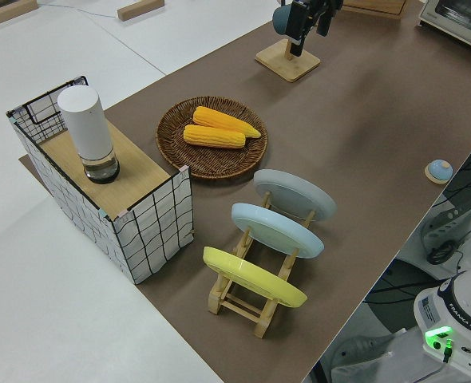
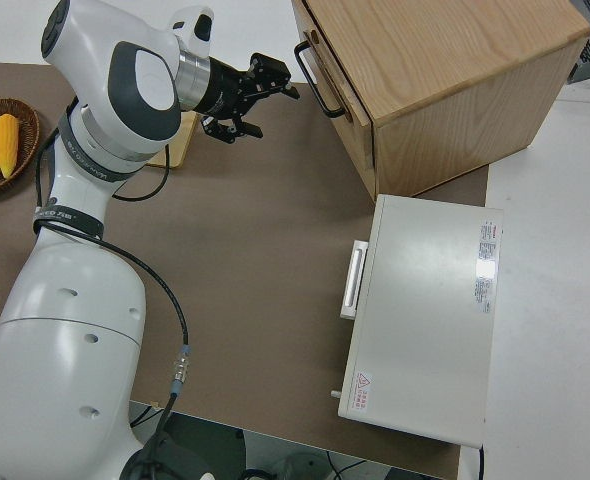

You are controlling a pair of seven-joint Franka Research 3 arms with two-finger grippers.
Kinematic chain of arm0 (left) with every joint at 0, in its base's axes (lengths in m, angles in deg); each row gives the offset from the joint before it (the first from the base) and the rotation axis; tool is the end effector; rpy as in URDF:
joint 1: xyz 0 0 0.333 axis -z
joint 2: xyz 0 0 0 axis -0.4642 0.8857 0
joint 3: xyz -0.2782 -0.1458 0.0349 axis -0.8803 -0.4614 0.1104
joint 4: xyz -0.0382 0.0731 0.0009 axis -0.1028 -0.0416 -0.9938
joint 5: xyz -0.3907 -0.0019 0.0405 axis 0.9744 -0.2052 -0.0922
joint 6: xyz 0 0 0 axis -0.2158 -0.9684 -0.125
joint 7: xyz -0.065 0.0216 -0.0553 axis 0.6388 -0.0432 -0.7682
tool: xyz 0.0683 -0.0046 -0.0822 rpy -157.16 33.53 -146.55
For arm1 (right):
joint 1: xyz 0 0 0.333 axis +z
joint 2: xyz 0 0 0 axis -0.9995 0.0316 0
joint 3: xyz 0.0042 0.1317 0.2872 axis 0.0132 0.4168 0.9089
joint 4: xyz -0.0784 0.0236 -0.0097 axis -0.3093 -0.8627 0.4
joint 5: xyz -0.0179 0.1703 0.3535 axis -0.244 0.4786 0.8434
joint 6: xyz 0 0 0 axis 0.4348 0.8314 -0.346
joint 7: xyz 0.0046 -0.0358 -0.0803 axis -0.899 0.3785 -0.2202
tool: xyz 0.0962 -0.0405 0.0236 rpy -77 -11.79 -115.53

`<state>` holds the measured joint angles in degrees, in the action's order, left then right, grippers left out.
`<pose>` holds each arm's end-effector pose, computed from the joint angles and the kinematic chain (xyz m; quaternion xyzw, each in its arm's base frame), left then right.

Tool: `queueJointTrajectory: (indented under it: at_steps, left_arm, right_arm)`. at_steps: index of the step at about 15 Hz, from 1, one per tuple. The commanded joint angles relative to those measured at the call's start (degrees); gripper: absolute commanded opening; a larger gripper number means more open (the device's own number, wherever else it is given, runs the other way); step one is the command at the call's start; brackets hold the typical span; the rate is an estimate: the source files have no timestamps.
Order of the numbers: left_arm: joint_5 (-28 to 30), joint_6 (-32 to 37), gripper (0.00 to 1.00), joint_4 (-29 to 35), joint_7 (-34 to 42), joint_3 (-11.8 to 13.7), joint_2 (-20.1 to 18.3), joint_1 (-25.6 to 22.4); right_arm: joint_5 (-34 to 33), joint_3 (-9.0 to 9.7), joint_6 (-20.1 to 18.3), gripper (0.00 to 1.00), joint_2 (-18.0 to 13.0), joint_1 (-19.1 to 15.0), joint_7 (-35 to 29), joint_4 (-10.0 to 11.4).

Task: Slide drawer open with right arm
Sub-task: 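Raise the right arm and move the right gripper toward the drawer handle, then hook the right gripper onto the black drawer handle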

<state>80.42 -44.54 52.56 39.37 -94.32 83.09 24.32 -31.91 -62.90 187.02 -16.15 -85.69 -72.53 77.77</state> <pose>0.5503 -0.0179 0.6142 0.9999 0.0057 -0.0125 0.0094 0.6207 0.0910 0.5566 0.9078 0.2683 0.0757 0.3135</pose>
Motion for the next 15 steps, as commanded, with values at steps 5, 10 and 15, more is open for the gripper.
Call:
queueJointTrajectory:
  at_steps: [5,10,15]
  left_arm:
    - [-0.7,0.7,1.0,0.3,0.4,0.3,-0.6,0.3]
    - [-0.7,0.7,1.0,0.3,0.4,0.3,-0.6,0.3]
    - [-0.7,0.7,1.0,0.3,0.4,0.3,-0.6,0.3]
  right_arm:
    - [-23.1,2.98,0.5,0.987,3.8,-0.2,-11.3,1.5]
    - [-34.7,2.98,-3.2,0.987,8.2,1.9,-23.6,1.6]
    - [-41.0,2.29,-4.7,0.987,12.2,3.4,-33.0,1.5]
